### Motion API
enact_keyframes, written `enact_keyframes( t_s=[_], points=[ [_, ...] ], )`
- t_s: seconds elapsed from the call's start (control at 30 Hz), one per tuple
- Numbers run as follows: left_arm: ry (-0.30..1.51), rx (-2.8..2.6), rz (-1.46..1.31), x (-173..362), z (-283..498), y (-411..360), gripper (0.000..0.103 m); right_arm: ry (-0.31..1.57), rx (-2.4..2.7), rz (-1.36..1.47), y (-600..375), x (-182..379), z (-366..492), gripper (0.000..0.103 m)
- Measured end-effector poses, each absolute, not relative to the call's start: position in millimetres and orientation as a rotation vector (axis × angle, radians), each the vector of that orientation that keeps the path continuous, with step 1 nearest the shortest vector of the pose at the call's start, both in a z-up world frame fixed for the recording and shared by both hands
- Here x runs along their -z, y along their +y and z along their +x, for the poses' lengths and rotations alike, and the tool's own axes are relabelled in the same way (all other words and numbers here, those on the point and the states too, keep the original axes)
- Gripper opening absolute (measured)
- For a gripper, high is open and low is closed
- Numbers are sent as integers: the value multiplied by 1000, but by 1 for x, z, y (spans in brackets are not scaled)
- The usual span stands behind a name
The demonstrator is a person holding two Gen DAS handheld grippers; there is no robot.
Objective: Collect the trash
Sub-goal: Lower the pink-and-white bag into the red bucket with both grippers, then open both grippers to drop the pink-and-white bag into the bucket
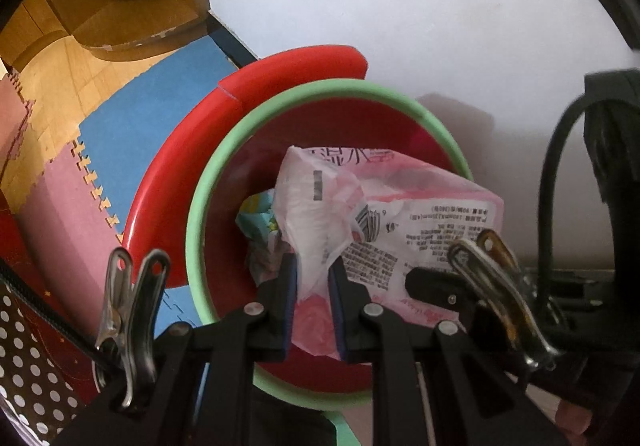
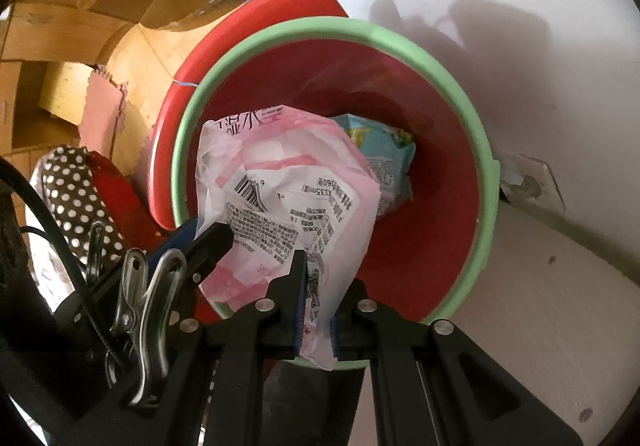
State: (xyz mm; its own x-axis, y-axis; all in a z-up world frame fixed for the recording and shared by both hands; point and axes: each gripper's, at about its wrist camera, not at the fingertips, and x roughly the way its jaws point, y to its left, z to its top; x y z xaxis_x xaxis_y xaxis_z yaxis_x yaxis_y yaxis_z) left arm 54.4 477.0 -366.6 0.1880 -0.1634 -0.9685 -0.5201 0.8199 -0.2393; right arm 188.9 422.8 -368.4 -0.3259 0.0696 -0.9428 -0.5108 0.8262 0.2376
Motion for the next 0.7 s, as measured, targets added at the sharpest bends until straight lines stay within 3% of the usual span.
enact_keyframes(
  t_s=[0.43, 0.63, 0.7],
  points=[
    [1425, -276, -545, 386, 63, 480, 20, 1826, -604, -341, 429, 391, 186, 11],
    [1434, -296, -539, 390, 62, 484, 29, 1824, -591, -353, 429, 396, 189, 22],
    [1436, -310, -544, 388, 61, 488, 29, 1823, -581, -359, 429, 396, 190, 31]
  ],
)
